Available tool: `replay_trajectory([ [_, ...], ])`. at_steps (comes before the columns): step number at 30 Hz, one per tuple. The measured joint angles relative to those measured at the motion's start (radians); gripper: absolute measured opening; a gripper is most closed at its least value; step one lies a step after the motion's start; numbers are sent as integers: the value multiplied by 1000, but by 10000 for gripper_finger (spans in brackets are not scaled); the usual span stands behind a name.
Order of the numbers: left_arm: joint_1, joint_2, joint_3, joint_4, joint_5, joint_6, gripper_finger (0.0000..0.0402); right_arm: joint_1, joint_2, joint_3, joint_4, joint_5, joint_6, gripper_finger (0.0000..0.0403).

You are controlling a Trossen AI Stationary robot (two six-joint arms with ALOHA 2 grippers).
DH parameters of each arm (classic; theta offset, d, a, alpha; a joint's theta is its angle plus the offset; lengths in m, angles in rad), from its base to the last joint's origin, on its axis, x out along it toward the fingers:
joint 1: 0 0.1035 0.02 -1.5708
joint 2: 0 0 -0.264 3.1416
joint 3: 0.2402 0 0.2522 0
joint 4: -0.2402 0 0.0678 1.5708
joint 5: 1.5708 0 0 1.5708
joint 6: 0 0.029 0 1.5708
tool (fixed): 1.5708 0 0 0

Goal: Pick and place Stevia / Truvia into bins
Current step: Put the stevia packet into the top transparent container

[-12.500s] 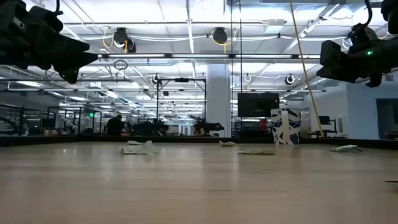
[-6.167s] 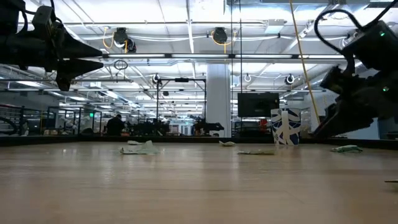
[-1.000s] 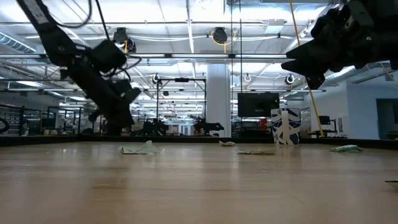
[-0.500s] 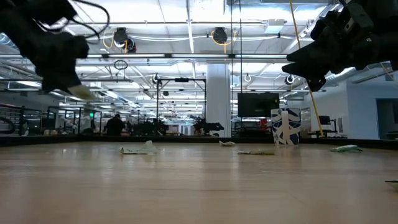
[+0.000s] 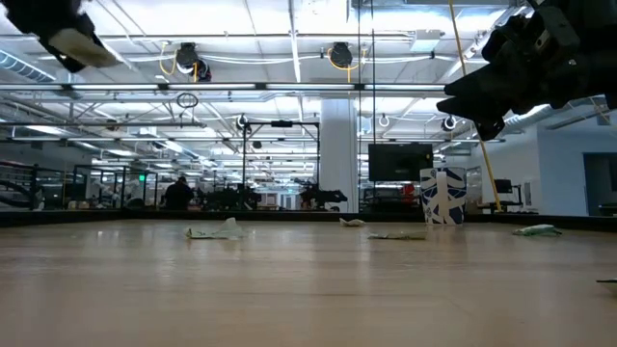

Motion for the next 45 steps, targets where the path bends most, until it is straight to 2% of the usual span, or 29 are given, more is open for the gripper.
replay_trajectory([
  [5, -172, 173, 49, -58, 70, -41, 1, 0, 0, 0, 0, 0, -21, 141],
  [10, -331, 311, 53, -64, 41, -282, 0, 0, 0, 0, -1, -1, -30, 141],
  [13, -420, 377, 54, -26, 35, -374, 0, 0, 0, 0, -2, -2, -30, 141],
  [21, -604, 492, 54, -28, 17, -709, 0, 0, 0, 0, 0, -2, -30, 141],
  [23, -622, 517, 54, -61, 20, -762, 0, 0, 0, 0, 2, -2, -30, 141],
  [30, -651, 606, 54, -168, 147, -920, 0, 0, 0, 0, 7, -2, -31, 141],
  [45, -649, 717, 54, -167, 140, -991, 3, 0, 0, 0, 7, -2, -31, 141],
])
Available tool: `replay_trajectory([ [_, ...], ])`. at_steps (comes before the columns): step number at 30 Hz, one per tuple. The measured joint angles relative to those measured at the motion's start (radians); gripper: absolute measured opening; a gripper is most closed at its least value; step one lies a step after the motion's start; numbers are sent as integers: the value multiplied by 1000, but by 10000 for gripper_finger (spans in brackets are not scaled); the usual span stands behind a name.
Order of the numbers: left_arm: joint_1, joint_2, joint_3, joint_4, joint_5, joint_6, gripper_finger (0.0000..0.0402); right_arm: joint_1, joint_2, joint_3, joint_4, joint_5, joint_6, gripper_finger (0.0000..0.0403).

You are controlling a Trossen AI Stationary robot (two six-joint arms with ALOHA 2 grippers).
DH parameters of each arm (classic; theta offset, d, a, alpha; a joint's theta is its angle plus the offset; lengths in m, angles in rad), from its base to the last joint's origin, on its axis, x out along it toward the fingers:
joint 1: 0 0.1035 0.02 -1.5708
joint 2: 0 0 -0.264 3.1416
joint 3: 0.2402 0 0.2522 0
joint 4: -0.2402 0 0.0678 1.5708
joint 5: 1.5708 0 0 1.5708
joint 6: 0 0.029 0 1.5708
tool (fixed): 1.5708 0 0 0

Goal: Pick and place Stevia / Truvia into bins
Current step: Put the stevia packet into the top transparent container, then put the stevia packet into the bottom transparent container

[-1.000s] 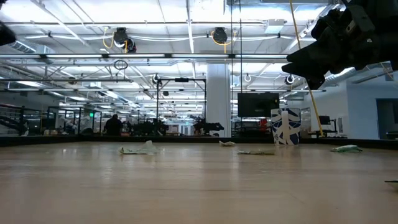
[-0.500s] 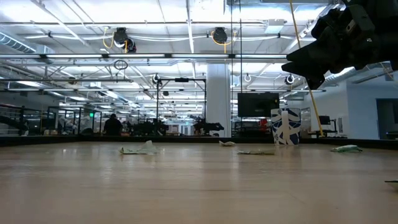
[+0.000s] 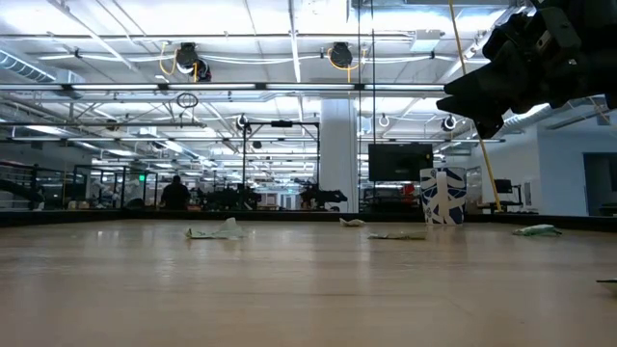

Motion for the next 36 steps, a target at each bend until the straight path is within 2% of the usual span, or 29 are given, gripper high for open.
replay_trajectory([
  [16, 61, 7, 0, 1, -1, 2, 80, 0, 0, 0, 0, 0, -27, 141],
  [19, 71, 5, 0, 3, 15, 3, 80, 0, 0, 0, 7, 0, -42, 141],
  [22, 100, -11, 0, 2, 90, -14, 72, 0, 0, 0, 24, 31, -92, 141],
  [25, 133, -51, 0, 1, 170, -50, 58, 0, 0, -1, 60, 77, -141, 141],
  [28, 164, -116, 0, 1, 190, -36, 43, 0, 0, -1, 102, 73, -165, 141],
  [32, 212, -236, 0, 1, 144, 51, 23, 0, 1, 22, 153, 73, -227, 141],
  [36, 261, -369, 0, 1, -23, 225, 5, 0, 40, 145, 64, 73, -276, 141],
])
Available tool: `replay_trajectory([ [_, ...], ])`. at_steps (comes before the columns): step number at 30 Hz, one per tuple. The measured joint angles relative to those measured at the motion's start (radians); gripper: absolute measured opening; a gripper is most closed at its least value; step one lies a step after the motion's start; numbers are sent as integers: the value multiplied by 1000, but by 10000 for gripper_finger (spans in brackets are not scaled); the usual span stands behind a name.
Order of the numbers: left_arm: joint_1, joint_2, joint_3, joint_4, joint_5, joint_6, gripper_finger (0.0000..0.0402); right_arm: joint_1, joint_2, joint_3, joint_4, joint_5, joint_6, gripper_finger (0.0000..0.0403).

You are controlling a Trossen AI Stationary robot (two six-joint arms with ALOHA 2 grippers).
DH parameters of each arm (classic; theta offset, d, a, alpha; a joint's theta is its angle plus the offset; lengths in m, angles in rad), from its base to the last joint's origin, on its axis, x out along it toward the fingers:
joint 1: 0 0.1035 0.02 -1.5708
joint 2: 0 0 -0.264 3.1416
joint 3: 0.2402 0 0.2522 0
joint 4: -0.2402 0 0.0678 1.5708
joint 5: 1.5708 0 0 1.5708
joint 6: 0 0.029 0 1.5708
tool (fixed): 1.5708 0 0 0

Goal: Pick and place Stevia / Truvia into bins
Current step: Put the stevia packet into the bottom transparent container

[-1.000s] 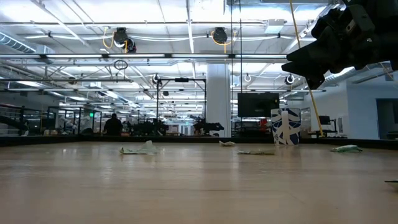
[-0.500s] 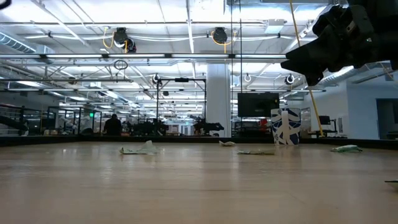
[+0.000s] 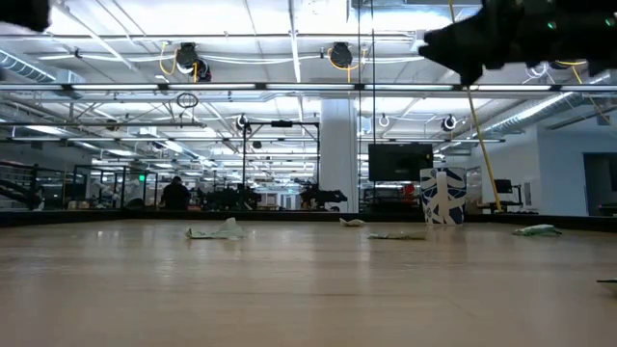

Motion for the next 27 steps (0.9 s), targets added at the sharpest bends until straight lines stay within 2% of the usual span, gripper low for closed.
replay_trajectory([
  [4, 67, -118, 0, 1, -229, 186, 14, 0, 140, 210, -198, 0, -79, 141],
  [7, 111, -180, 0, 13, -427, 261, 30, -9, 284, 339, -304, 0, -158, 141],
  [9, 136, -204, 0, 26, -535, 280, 38, -22, 375, 371, -326, 0, -222, 141],
  [11, 158, -214, 0, 32, -601, 305, 44, -43, 460, 375, -325, 0, -292, 141],
  [14, 191, -210, 0, 36, -627, 336, 45, -94, 582, 375, -326, 4, -309, 141],
  [19, 228, -189, 0, 71, -590, 343, 46, -193, 743, 375, -298, 1, -192, 142],
  [27, 255, -157, 0, 76, -589, 381, 47, -271, 832, 388, -227, -8, -165, 142],
])
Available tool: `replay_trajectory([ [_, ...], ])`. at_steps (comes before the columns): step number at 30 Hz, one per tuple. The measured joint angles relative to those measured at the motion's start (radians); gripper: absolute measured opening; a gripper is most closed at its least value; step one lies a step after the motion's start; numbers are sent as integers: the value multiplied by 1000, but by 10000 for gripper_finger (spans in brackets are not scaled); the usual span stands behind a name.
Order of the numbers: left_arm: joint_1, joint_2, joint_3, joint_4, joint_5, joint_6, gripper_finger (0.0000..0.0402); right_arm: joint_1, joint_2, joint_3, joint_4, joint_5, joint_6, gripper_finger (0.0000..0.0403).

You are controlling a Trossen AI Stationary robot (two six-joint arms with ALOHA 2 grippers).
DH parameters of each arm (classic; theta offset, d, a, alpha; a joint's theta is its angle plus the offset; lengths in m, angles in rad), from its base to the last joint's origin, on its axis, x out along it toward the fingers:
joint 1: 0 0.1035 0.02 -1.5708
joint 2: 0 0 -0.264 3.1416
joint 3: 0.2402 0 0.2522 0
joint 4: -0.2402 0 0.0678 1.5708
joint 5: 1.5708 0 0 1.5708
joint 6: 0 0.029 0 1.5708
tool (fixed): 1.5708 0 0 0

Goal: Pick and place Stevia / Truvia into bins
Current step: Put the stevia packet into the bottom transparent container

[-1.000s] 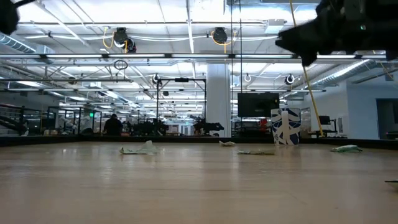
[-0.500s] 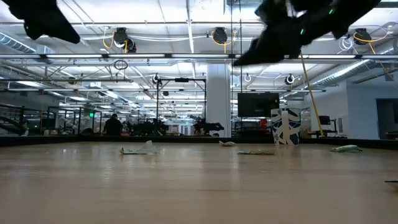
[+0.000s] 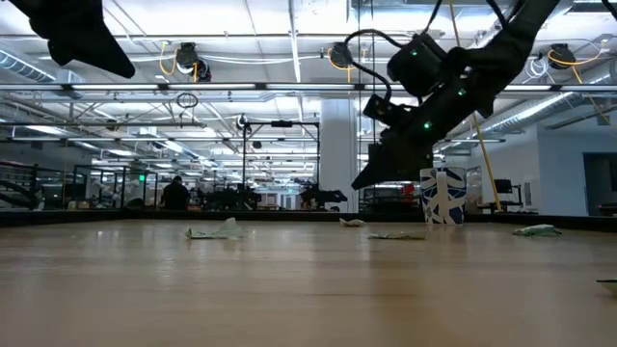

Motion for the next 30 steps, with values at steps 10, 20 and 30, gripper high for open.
replay_trajectory([
  [10, 76, 5, 0, 5, -6, 38, 47, -27, 167, 364, -418, 12, -24, 142],
  [20, 86, 5, 0, 4, 47, 39, 47, -51, 292, 372, -447, 8, -64, 142],
  [30, 109, 6, 0, 3, 10, 39, 47, -63, 272, 372, -467, 109, -103, 142],
])
